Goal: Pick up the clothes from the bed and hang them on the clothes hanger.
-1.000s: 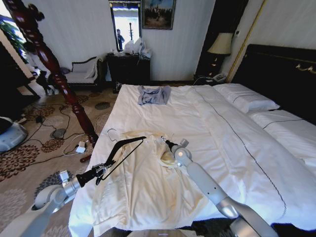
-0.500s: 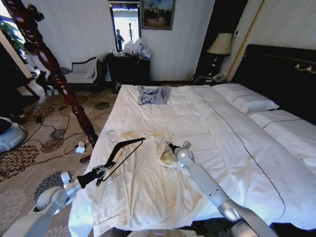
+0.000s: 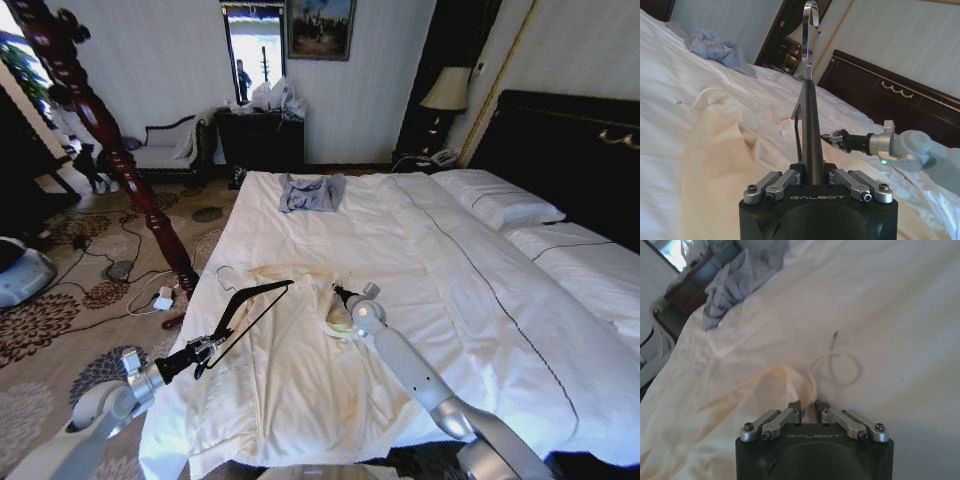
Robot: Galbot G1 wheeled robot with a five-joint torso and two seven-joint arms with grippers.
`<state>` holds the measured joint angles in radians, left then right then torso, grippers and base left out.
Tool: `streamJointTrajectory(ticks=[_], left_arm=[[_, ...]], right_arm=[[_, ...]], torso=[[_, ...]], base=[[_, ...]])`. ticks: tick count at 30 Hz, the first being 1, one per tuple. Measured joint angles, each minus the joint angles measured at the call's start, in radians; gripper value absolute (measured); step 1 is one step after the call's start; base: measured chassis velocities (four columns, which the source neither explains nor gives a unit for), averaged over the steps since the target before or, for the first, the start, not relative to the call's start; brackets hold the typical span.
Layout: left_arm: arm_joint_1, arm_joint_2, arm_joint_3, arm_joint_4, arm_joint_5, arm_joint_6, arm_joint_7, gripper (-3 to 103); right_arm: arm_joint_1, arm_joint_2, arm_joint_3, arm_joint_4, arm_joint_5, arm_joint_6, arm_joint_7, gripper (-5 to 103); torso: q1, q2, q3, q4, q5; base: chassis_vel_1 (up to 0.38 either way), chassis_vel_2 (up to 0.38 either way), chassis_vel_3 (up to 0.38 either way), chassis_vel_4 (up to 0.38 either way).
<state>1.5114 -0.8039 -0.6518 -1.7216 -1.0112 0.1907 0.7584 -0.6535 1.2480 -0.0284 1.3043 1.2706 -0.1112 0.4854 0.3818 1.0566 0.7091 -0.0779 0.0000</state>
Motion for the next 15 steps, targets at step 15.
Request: streamJointTrajectory(ticks=[15], left_arm=[[0.014,-0.017,0.008,-0.012,0.013,0.0,0.007,18]], right_arm=[[0.023,-0.11,-0.006,0.034,-0.122,0.072,-0.279,0]], torso=[[0.0,0.0,0.0,0.0003,0.0001]], base=[[0.0,0.0,0.0,0.0]])
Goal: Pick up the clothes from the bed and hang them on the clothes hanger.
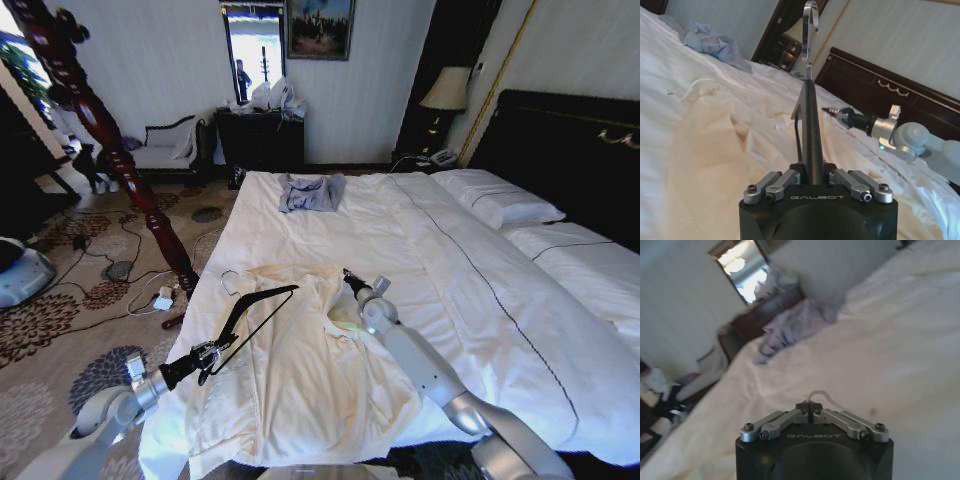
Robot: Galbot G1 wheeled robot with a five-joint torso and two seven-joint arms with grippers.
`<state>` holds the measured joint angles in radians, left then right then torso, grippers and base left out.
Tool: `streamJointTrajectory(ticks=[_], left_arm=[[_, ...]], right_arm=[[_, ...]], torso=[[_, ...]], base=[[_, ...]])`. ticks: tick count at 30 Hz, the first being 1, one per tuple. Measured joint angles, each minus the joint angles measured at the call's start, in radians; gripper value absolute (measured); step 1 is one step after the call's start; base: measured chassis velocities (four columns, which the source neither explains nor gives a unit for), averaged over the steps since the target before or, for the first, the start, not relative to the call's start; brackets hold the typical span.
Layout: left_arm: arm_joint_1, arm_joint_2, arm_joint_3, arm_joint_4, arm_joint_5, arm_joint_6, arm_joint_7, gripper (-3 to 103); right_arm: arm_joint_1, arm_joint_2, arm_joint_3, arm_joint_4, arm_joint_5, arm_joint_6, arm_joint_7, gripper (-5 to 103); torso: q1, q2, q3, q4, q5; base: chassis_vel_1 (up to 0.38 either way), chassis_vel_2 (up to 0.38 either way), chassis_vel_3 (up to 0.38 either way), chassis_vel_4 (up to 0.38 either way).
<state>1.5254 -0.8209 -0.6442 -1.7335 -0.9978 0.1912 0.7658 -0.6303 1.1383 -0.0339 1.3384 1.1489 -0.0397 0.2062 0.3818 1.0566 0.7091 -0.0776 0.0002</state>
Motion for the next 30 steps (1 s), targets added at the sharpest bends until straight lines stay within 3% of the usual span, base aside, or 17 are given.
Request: streamJointTrajectory(ticks=[11,20,30], left_arm=[[-0.015,-0.024,0.002,-0.014,-0.031,0.0,0.009,18],[-0.043,-0.071,0.039,0.01,-0.056,-0.001,0.045,18],[-0.076,-0.094,0.127,0.003,-0.072,0.005,0.07,18]], right_arm=[[0.04,-0.082,-0.033,0.078,0.008,0.143,-0.273,0],[0.071,-0.116,-0.068,0.113,0.04,0.171,-0.367,0],[0.115,-0.129,-0.109,0.182,0.117,0.193,-0.409,0]], torso=[[0.0,0.0,0.0,-0.0001,-0.0001],[0.0,0.0,0.0,-0.0002,-0.0001],[0.0,0.0,0.0,-0.0001,0.0]], base=[[0.0,0.0,0.0,0.0],[0.0,0.0,0.0,0.0],[0.0,0.0,0.0,0.0]])
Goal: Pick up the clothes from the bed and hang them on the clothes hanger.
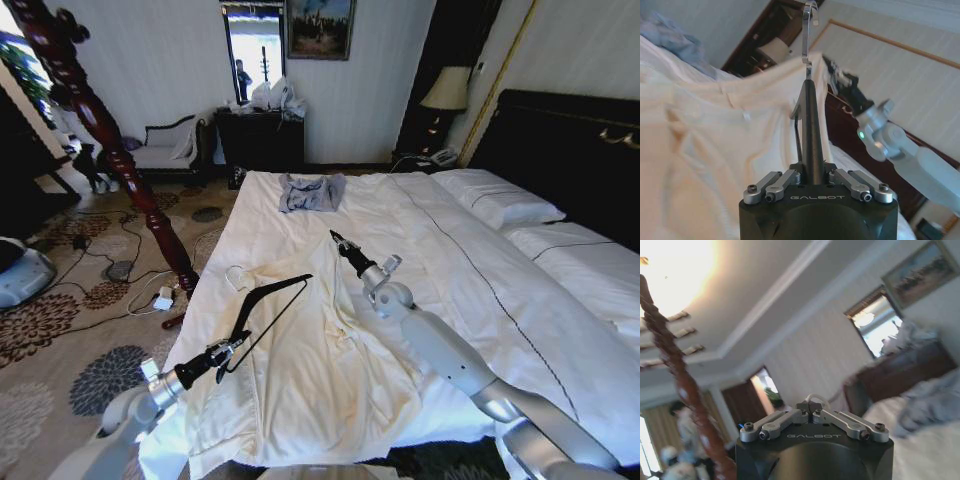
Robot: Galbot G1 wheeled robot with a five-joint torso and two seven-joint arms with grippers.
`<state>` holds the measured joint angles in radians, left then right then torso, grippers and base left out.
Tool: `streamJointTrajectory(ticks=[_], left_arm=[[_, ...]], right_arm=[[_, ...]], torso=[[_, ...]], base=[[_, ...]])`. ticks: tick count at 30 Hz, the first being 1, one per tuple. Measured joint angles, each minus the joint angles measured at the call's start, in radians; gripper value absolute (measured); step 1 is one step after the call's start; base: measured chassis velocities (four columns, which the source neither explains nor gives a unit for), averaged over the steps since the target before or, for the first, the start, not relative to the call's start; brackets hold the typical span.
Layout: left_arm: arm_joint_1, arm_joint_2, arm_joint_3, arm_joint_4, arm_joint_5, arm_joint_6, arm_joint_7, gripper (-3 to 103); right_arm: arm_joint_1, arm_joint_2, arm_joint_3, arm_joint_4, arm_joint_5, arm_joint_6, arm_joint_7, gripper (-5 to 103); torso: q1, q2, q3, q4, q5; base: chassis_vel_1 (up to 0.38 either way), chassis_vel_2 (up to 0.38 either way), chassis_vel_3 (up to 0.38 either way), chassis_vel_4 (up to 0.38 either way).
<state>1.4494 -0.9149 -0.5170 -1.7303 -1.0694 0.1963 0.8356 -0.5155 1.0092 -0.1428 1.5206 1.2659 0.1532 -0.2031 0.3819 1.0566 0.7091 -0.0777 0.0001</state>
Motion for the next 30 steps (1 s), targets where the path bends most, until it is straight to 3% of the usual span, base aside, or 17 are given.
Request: streamJointTrajectory(ticks=[10,30], left_arm=[[-0.065,0.031,0.111,0.053,0.011,0.001,0.012,18],[-0.259,-0.069,0.154,0.109,-0.061,0.007,-0.029,18]], right_arm=[[0.039,-0.014,-0.008,0.118,0.045,0.014,-0.019,0],[-0.041,-0.023,-0.066,0.263,-0.001,0.029,-0.039,0]], torso=[[0.0,0.0,0.0,-0.0002,-0.0001],[0.0,0.0,0.0,-0.0003,-0.0001]], base=[[0.0,0.0,0.0,0.0],[0.0,0.0,0.0,0.0]])
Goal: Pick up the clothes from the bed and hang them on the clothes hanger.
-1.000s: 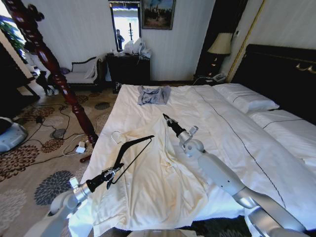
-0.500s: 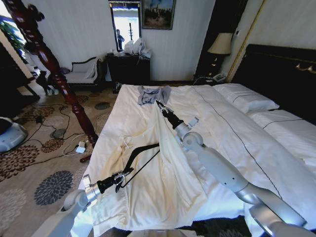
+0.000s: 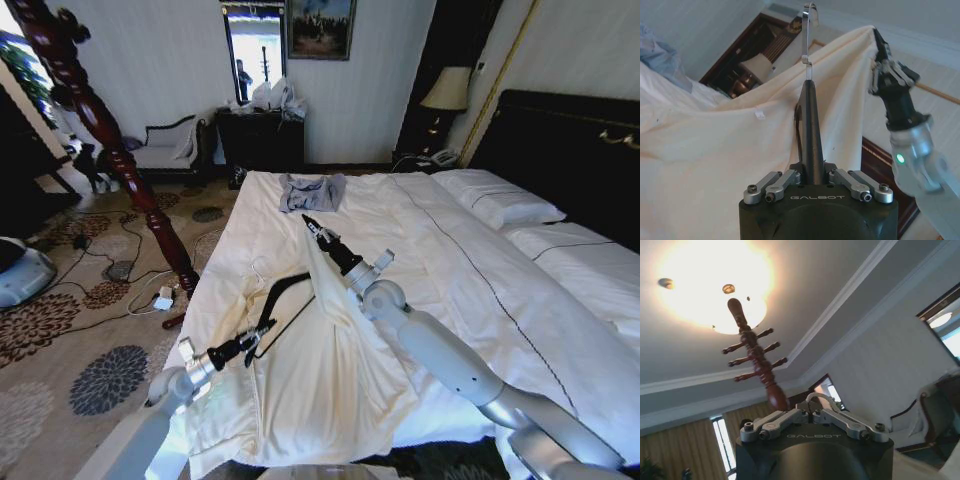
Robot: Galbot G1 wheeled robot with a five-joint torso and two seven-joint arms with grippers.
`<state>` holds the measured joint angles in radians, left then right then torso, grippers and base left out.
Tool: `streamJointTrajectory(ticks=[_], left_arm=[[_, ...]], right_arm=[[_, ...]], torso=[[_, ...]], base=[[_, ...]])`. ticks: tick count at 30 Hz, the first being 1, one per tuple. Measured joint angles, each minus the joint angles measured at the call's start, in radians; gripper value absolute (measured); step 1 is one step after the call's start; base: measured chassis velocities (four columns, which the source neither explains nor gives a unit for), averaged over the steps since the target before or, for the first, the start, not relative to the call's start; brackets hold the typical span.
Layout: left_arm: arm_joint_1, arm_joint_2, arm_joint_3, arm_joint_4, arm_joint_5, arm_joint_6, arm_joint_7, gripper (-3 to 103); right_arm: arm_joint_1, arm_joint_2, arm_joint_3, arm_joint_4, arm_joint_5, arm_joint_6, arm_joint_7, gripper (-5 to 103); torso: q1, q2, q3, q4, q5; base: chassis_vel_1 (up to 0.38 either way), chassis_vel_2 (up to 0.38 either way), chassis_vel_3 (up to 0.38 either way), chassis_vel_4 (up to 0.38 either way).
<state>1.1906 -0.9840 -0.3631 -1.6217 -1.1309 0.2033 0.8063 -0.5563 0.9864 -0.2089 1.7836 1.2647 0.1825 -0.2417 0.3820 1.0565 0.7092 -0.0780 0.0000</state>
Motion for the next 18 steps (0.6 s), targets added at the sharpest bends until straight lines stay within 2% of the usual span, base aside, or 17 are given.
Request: streamJointTrajectory(ticks=[10,18], left_arm=[[-0.047,-0.041,-0.012,0.021,-0.004,0.001,-0.02,18],[-0.104,-0.055,-0.006,0.033,-0.009,0.004,-0.051,18]], right_arm=[[-0.055,-0.037,-0.024,0.076,-0.038,0.003,-0.045,0],[-0.159,-0.077,-0.053,0.134,-0.147,0.014,-0.079,0]], torso=[[0.0,0.0,0.0,0.0003,0.0],[0.0,0.0,0.0,0.0003,0.0]], base=[[0.0,0.0,0.0,0.0],[0.0,0.0,0.0,0.0]])
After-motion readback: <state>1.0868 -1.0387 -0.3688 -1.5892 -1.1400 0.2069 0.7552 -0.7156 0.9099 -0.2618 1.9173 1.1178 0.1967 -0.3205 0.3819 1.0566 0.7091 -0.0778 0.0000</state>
